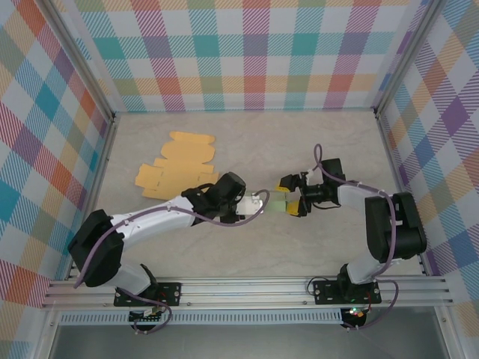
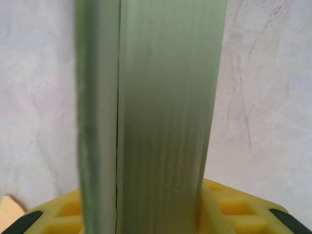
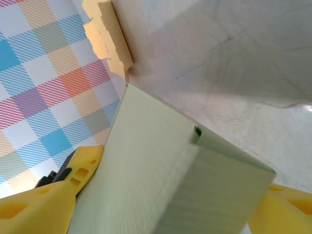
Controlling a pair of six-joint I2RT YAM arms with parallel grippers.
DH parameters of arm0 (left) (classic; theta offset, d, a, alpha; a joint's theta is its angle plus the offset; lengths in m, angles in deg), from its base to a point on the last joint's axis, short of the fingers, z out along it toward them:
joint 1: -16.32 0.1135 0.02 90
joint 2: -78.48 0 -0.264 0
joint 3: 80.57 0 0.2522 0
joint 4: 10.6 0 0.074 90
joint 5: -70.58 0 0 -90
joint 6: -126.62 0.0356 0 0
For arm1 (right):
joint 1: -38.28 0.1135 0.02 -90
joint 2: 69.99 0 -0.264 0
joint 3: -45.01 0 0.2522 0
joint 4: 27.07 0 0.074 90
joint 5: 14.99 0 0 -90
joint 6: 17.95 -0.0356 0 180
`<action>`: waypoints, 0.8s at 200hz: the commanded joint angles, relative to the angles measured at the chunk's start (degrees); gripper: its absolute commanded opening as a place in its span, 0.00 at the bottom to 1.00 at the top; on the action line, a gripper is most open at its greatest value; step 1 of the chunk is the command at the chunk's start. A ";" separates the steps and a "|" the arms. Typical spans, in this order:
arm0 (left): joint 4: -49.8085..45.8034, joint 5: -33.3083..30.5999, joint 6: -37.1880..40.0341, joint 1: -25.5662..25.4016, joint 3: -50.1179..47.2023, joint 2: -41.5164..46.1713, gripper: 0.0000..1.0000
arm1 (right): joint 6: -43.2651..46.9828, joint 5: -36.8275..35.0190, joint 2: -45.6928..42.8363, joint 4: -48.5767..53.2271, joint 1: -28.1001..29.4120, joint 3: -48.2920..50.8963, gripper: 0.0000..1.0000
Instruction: Fold the paper box
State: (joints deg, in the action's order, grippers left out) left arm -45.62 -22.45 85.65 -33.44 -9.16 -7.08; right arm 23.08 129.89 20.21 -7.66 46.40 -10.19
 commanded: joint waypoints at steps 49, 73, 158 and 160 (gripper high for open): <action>-22.83 13.31 0.75 3.85 12.91 -10.54 0.44 | 10.34 -15.46 -14.86 14.97 -3.48 -0.66 1.00; -28.23 16.38 1.47 5.41 18.83 -14.44 0.47 | 15.29 -21.03 -20.97 21.82 -3.53 -3.42 1.00; -32.97 19.02 3.21 8.62 30.30 -21.69 0.78 | 23.21 -24.69 -31.85 29.04 -3.16 -4.95 1.00; -32.80 18.96 3.18 8.62 30.32 -21.67 0.78 | 23.24 -24.72 -31.97 28.93 -3.06 -4.90 1.00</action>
State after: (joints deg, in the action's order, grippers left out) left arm -75.91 -5.86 87.57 -25.22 19.28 -28.72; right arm 43.03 104.99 -10.81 18.79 43.01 -14.32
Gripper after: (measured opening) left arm 0.771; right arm 0.997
